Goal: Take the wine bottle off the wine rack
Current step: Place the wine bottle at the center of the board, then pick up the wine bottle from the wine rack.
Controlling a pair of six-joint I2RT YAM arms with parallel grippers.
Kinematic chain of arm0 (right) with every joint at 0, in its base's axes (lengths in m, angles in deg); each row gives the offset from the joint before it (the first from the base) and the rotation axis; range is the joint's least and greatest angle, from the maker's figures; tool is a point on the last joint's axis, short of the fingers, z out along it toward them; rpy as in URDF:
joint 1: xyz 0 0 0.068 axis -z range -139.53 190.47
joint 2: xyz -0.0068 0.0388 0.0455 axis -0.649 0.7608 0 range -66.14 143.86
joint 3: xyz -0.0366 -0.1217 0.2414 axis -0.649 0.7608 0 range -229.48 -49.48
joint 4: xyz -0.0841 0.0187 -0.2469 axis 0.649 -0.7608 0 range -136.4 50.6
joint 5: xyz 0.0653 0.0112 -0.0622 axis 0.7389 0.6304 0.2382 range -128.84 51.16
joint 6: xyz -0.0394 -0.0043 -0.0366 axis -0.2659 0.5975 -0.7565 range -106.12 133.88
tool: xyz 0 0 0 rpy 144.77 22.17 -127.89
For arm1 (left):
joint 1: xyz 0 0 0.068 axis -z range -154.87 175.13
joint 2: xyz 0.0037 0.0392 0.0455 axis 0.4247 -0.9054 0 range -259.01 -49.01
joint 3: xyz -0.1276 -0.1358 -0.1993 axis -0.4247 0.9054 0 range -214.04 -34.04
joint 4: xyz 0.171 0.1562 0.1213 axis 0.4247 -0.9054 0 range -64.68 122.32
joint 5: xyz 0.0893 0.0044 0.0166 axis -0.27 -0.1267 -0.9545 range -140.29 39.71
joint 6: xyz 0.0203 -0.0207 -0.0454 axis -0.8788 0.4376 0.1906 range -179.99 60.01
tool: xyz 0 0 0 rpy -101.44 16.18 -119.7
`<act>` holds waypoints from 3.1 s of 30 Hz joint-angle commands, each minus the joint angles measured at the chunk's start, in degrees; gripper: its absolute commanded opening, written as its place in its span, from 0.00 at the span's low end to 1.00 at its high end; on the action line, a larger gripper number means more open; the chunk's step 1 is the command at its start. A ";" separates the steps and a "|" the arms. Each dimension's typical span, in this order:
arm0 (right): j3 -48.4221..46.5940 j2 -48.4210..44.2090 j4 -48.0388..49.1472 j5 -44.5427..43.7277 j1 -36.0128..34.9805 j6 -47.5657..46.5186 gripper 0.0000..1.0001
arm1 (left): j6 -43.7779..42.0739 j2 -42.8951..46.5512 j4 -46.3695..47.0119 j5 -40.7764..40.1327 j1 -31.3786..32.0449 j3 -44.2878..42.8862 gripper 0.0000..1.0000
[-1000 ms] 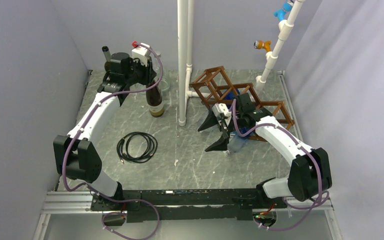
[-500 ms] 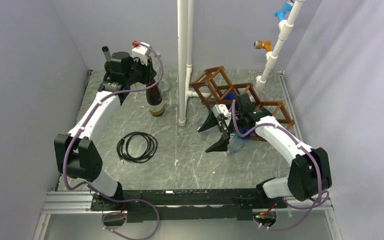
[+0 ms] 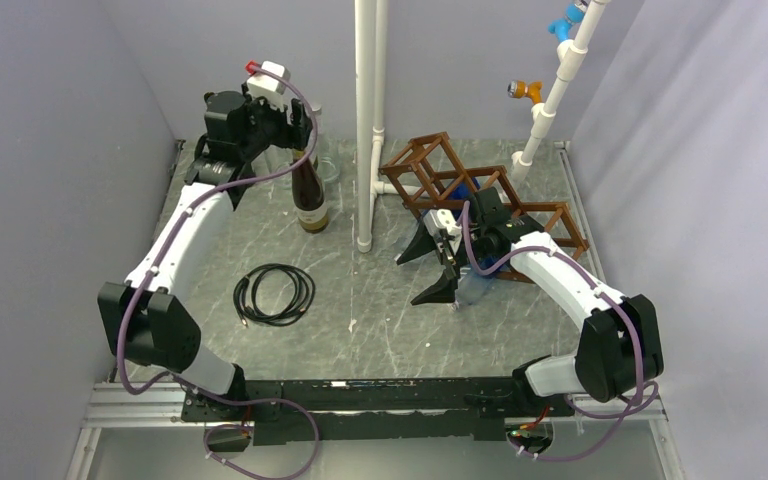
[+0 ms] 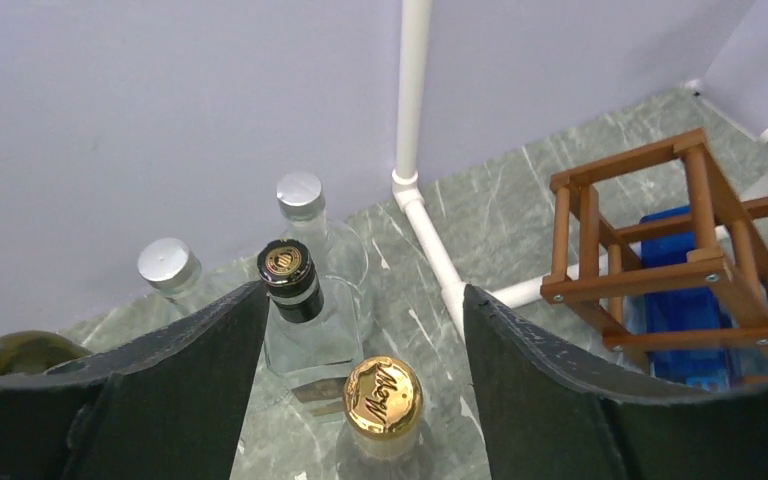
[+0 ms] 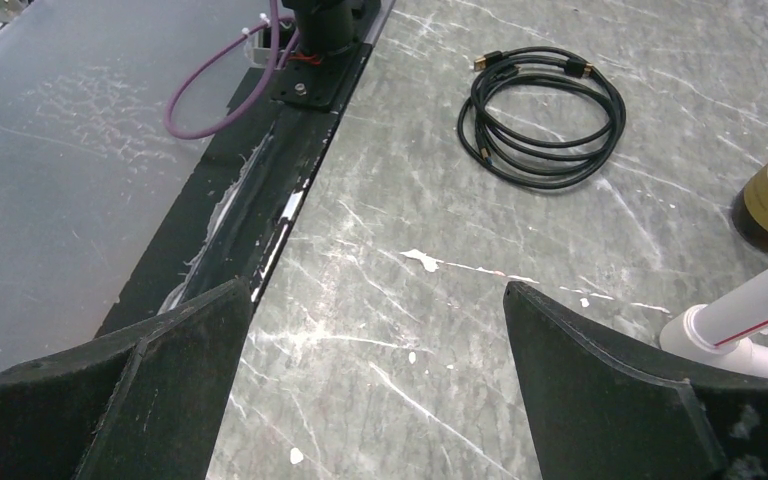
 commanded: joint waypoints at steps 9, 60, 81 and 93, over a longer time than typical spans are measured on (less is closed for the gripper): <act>-2.75 0.06 -3.46 0.75 0.76 -5.22 1.00 | 4.18 8.29 -0.88 -3.37 -0.54 -1.69 0.97; -3.44 -16.30 -30.06 -10.17 14.77 -23.61 1.00 | 18.17 55.13 -1.80 16.99 7.40 52.09 1.00; 1.62 -21.93 -22.59 -3.50 27.23 -12.28 1.00 | -12.23 42.54 16.11 -16.05 44.52 55.26 1.00; 3.25 -22.58 -22.40 -4.10 28.08 -11.65 1.00 | -21.74 30.20 37.85 -22.10 50.06 59.55 0.99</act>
